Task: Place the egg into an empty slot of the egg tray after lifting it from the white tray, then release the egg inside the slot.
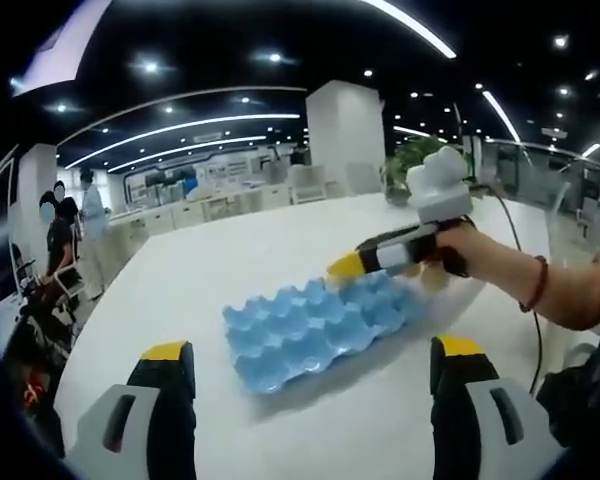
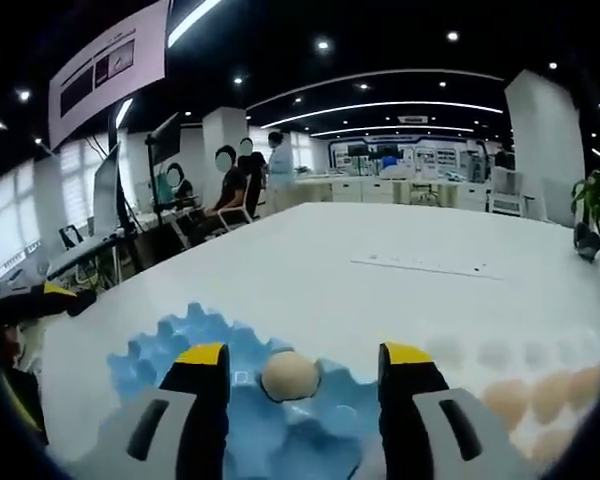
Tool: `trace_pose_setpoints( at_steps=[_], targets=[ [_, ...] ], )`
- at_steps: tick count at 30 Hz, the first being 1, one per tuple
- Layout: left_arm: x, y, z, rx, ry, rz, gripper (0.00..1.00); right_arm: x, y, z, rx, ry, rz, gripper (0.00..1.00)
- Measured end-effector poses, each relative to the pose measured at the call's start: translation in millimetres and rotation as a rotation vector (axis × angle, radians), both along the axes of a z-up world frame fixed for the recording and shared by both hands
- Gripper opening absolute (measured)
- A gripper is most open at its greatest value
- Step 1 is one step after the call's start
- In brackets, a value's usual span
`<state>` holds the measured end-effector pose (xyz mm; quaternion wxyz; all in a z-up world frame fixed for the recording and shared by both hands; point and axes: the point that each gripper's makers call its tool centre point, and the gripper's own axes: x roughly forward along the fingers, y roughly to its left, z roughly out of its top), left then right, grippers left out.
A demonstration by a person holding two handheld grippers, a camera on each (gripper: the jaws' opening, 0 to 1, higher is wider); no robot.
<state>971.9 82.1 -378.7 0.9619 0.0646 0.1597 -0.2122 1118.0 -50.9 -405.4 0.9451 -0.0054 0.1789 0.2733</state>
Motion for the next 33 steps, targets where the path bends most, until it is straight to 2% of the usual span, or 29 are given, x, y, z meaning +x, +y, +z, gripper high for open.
trace_pose_setpoints(
  at_steps=[7,12,15,19,33],
  targets=[
    [0.5,0,-0.4,-0.003,0.001,0.001,1.00,0,-9,-1.1,-0.003,0.007,-0.012,0.66],
    [1.0,-1,1.0,-0.006,-0.004,0.000,1.00,3,-16,2.8,0.001,-0.010,-0.030,0.67],
    [0.9,-3,2.0,-0.008,-0.006,-0.010,1.00,4,-21,2.5,-0.022,-0.014,-0.041,0.69],
    [1.1,-4,2.0,-0.005,-0.007,-0.009,1.00,3,-28,3.8,-0.006,-0.009,-0.050,0.69],
    [2.3,-10,2.2,-0.012,-0.008,-0.012,1.00,0,-72,9.6,-0.007,-0.019,-0.137,0.69]
  ],
)
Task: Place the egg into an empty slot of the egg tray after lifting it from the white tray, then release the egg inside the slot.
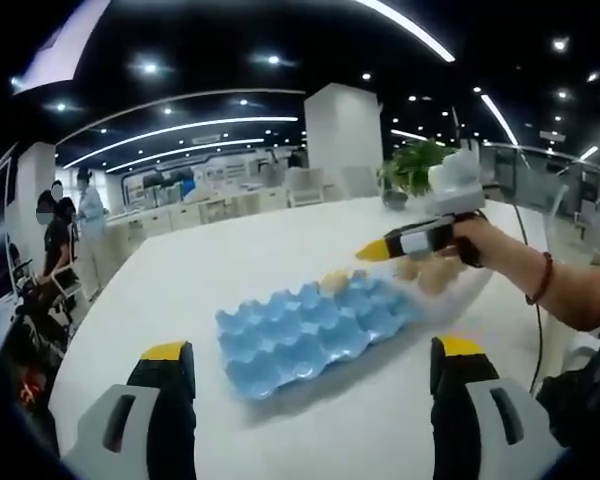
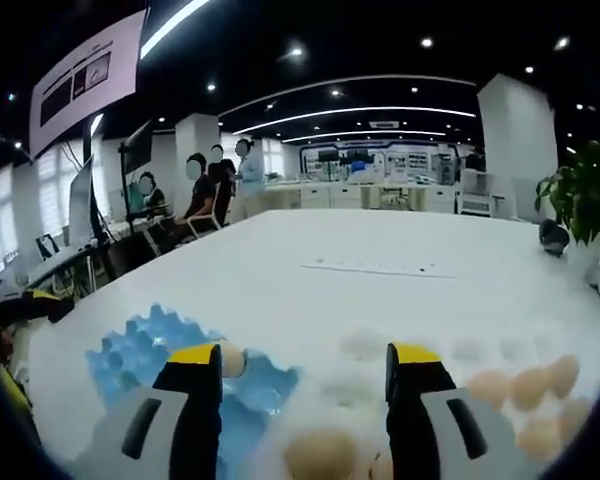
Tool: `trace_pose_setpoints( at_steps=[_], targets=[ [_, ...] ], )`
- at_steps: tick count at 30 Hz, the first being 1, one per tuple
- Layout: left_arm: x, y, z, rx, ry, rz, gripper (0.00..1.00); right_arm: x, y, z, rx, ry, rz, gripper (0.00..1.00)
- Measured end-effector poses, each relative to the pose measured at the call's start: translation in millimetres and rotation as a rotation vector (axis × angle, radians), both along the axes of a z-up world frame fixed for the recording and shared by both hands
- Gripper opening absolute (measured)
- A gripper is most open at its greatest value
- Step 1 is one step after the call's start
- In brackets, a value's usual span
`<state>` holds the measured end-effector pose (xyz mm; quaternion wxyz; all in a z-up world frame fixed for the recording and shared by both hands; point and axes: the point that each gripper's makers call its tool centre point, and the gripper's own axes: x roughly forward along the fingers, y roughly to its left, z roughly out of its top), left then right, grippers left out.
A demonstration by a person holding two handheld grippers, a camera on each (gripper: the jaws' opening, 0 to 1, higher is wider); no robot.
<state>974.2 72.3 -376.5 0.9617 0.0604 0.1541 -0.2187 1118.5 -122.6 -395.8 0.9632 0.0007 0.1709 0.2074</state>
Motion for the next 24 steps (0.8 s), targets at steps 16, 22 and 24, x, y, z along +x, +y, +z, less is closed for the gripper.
trace_pose_setpoints(
  at_steps=[16,22,24],
  targets=[
    [2.2,-4,-1.3,0.005,0.005,-0.010,1.00,0,-32,-8.1,0.002,0.025,-0.056,0.67],
    [2.3,-4,-1.7,0.002,0.005,-0.011,1.00,0,-42,-14.5,0.012,0.040,-0.082,0.63],
    [2.3,-4,-2.2,0.005,0.006,-0.011,1.00,1,-46,-17.0,0.011,0.049,-0.102,0.62]
  ],
)
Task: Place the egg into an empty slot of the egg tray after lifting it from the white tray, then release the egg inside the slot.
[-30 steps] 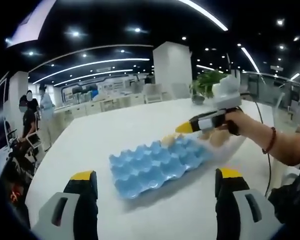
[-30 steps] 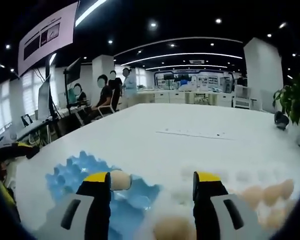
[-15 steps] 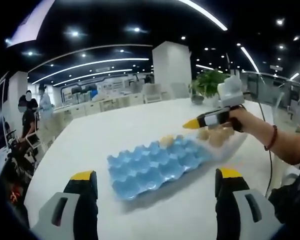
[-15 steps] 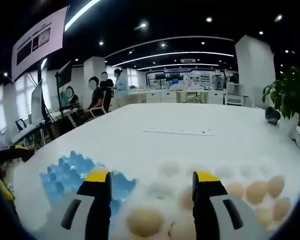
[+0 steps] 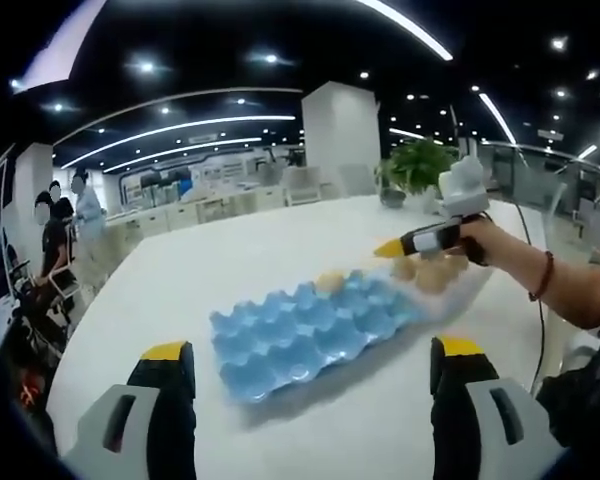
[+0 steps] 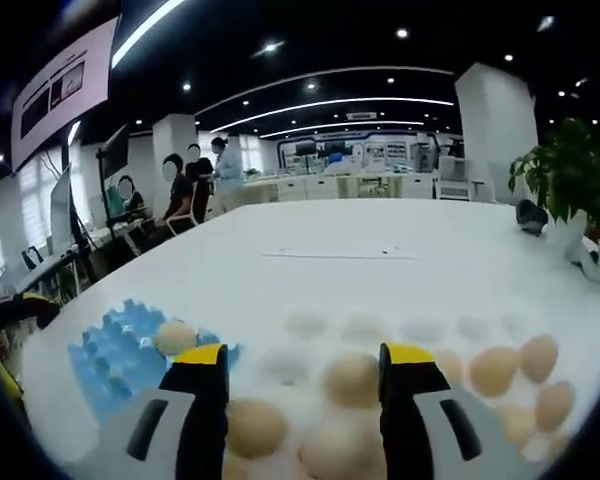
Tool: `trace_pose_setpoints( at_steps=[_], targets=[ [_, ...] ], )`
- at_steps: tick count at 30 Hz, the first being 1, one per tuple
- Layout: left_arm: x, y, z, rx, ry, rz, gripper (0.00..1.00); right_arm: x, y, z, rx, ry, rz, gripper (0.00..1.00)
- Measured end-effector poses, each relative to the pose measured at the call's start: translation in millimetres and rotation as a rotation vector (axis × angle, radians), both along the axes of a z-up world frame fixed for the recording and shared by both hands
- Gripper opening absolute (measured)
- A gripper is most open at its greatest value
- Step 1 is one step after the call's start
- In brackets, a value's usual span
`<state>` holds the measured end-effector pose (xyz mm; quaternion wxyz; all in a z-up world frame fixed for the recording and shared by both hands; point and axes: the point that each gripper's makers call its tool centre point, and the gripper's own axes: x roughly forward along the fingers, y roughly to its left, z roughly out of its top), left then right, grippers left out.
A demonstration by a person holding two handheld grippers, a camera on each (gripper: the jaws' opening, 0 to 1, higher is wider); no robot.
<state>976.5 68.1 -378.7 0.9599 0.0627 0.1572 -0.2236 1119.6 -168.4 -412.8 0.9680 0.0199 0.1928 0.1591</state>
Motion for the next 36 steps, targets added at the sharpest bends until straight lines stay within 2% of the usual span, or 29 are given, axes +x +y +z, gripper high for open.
trace_pose_setpoints(
  at_steps=[5,9,13,22,36],
  targets=[
    [0.2,-1,0.1,0.001,-0.001,-0.004,1.00,3,-11,-4.2,0.001,0.013,-0.050,0.54],
    [1.0,0,-0.1,0.002,0.000,-0.002,1.00,5,-17,-11.2,0.006,0.046,-0.089,0.47],
    [1.8,-1,-0.1,-0.002,-0.001,-0.001,1.00,10,-24,-14.0,-0.041,0.060,-0.123,0.38],
    [1.5,-1,-0.7,0.002,0.002,-0.004,1.00,11,-28,-18.4,-0.113,0.054,-0.165,0.32],
    [1.5,3,-2.6,0.006,0.006,0.003,0.99,11,-29,-19.9,-0.120,0.058,-0.187,0.27]
  ],
)
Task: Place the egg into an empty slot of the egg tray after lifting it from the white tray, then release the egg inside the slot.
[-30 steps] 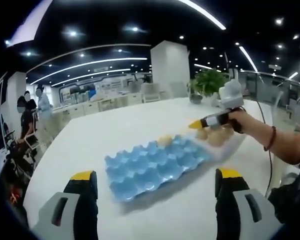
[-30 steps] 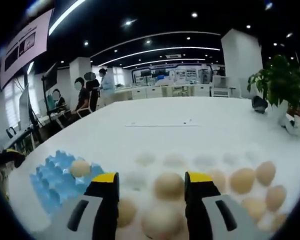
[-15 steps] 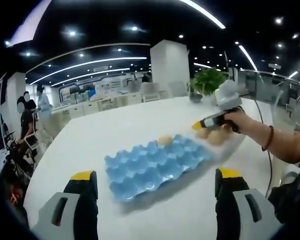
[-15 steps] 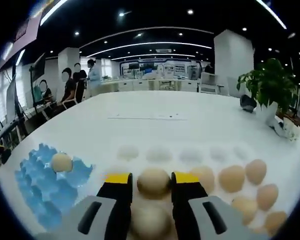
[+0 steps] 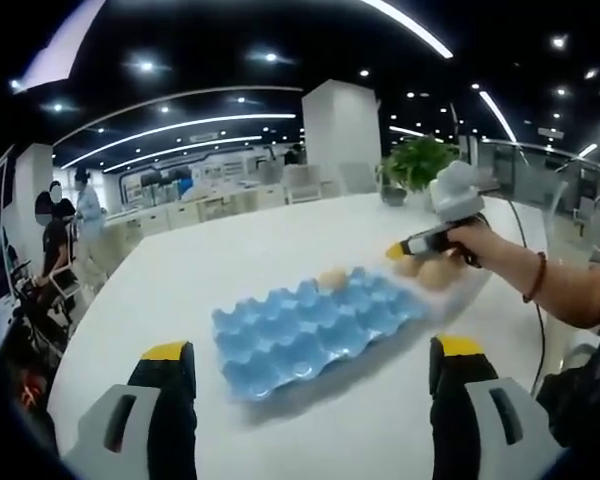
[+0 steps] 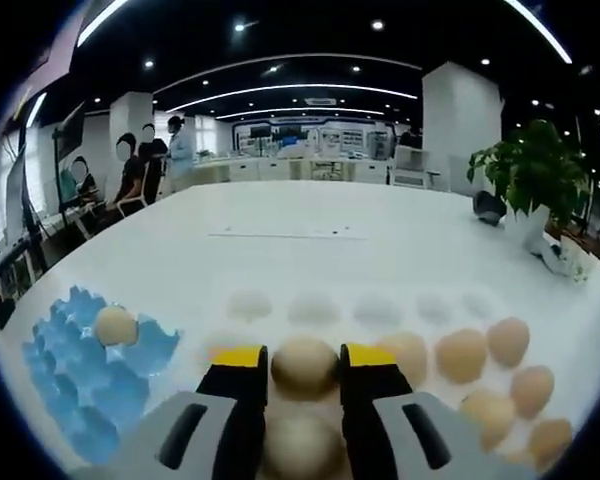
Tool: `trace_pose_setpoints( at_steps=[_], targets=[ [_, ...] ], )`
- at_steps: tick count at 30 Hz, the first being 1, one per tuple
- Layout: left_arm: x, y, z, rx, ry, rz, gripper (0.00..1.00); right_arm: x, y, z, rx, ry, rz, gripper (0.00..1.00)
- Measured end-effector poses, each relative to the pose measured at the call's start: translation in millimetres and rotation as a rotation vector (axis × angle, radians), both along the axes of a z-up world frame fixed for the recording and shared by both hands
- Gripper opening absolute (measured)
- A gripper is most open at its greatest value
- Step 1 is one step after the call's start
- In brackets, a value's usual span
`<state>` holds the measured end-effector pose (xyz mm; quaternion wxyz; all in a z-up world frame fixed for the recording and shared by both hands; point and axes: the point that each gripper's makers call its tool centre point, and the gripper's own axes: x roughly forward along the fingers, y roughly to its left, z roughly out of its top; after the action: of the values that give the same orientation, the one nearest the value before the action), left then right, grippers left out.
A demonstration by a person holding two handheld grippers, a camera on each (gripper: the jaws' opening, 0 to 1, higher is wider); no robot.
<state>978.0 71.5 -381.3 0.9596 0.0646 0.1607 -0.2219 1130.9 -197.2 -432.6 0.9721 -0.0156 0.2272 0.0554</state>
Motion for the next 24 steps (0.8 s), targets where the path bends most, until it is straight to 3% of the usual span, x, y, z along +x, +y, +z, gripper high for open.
trace_pose_setpoints(
  at_steps=[18,24],
  targets=[
    [-0.7,4,3.0,-0.010,-0.013,0.004,0.98,-2,0,1.2,0.022,-0.025,-0.006,0.26],
    [-1.5,6,3.4,-0.011,-0.015,0.007,0.98,-4,0,13.8,0.035,-0.063,-0.004,0.26]
  ],
)
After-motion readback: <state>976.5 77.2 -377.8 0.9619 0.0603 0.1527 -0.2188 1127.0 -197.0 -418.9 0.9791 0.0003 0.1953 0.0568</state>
